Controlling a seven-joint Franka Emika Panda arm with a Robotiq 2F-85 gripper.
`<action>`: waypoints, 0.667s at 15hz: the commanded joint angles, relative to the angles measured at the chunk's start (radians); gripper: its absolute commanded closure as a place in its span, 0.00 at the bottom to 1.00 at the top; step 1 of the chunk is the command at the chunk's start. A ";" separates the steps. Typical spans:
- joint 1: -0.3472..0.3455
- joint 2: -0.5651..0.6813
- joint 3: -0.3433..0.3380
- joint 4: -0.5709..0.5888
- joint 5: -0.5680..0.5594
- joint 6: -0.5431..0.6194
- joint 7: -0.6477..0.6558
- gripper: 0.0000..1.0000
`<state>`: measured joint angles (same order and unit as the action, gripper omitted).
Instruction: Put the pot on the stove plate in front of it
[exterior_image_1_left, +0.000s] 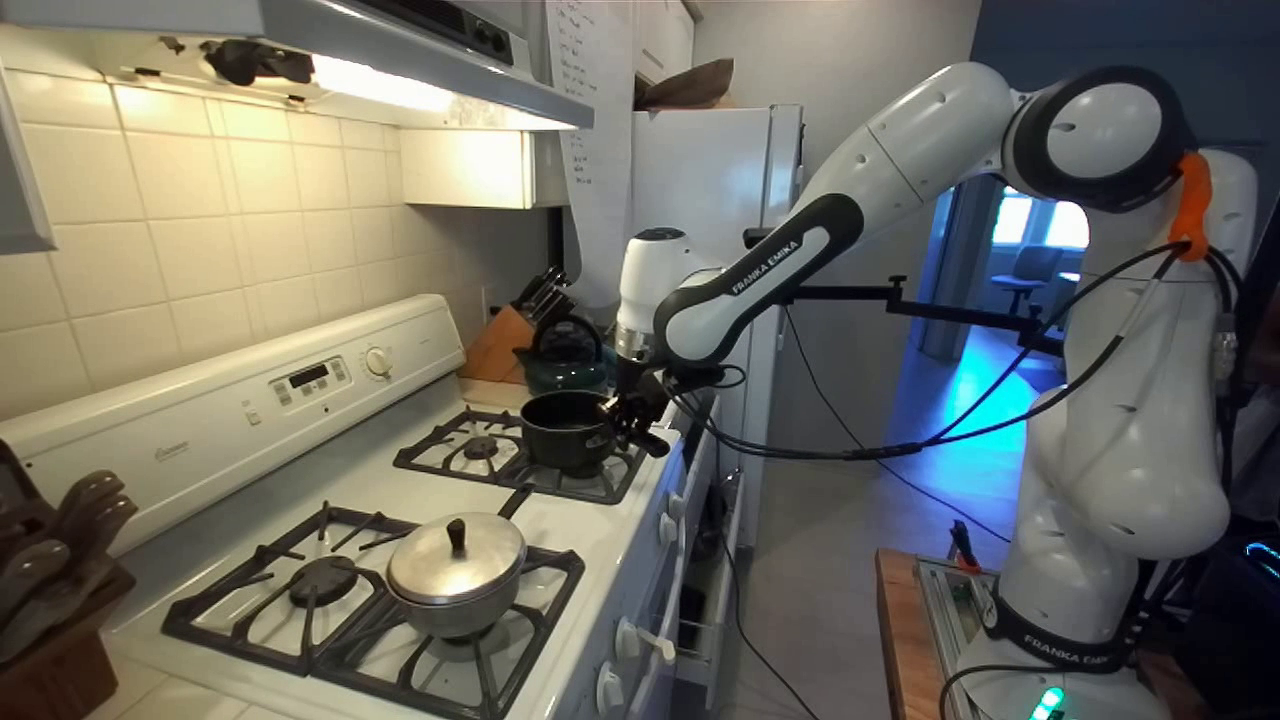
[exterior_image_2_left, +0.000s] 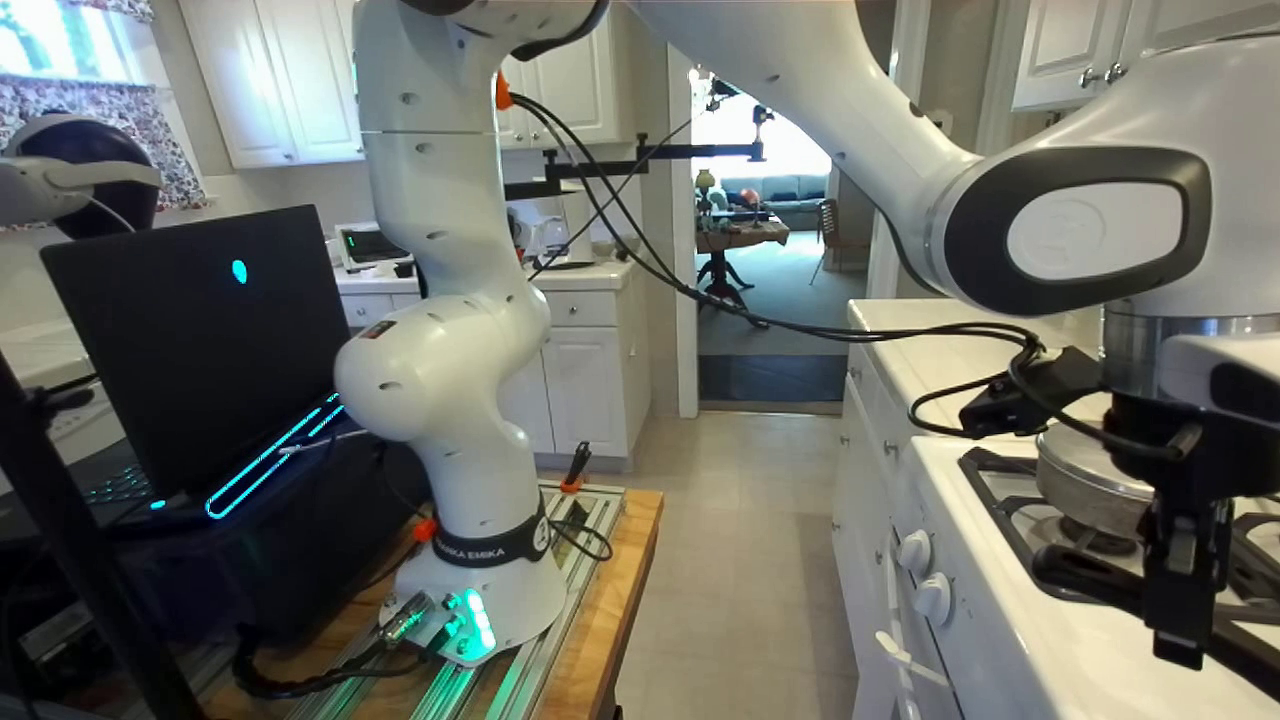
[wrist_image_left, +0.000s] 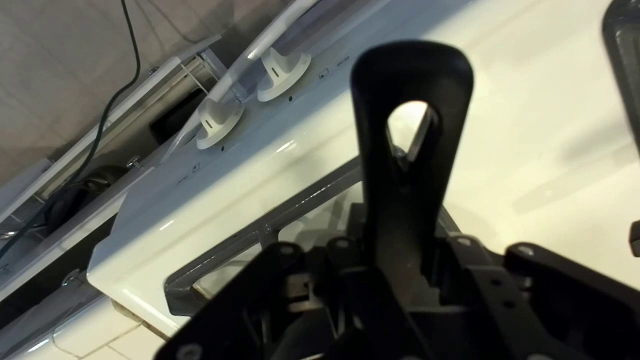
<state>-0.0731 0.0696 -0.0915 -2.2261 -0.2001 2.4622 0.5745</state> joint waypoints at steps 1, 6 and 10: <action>0.004 0.027 -0.009 0.032 0.018 0.003 0.022 0.93; 0.002 0.036 -0.015 0.047 0.018 0.001 0.033 0.34; -0.002 0.054 -0.027 0.078 0.021 0.009 0.036 0.06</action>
<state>-0.0749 0.0885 -0.1078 -2.1918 -0.2001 2.4624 0.5967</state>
